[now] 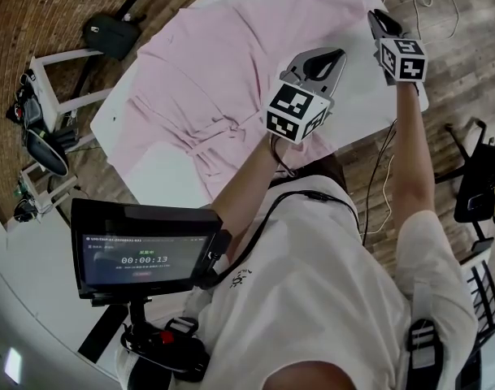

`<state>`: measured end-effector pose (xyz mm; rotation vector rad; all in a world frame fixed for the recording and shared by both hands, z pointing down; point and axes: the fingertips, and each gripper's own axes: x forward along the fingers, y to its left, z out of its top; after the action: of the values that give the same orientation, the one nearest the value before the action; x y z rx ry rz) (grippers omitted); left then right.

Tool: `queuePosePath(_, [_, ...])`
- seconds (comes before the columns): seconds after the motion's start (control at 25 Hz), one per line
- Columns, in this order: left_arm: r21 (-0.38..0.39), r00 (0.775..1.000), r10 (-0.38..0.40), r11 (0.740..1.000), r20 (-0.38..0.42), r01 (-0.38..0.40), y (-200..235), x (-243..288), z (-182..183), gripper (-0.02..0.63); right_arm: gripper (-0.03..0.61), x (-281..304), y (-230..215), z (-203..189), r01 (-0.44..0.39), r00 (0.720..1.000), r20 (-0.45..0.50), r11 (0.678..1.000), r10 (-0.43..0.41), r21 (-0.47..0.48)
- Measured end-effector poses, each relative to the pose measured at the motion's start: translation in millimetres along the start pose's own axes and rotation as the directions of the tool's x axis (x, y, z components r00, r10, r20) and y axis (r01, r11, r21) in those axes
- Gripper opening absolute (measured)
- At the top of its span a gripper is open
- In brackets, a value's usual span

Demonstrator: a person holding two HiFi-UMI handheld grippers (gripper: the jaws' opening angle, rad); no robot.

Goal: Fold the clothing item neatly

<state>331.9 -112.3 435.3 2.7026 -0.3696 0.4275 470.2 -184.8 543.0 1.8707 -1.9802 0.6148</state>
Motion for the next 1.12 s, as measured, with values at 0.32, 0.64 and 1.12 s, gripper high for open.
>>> queuePosePath(0.32, [-0.009, 1.0, 0.016, 1.0, -0.012, -0.016, 6, -5, -6, 0.003, 0.178, 14, -12, -6, -0.011, 0.999, -0.031, 1.0, 0.011, -0.017])
queuePosePath(0.64, [-0.018, 1.0, 0.029, 0.999, -0.01, -0.029, 8, -7, -5, 0.003, 0.185, 21, -1, -8, -0.031, 0.997, -0.081, 0.987, 0.018, -0.156])
queuePosePath(1.12, [-0.027, 0.999, 0.044, 0.999, -0.013, -0.044, 11, -12, -7, 0.003, 0.179, 30, -4, -8, -0.032, 0.992, -0.123, 0.979, 0.008, -0.201])
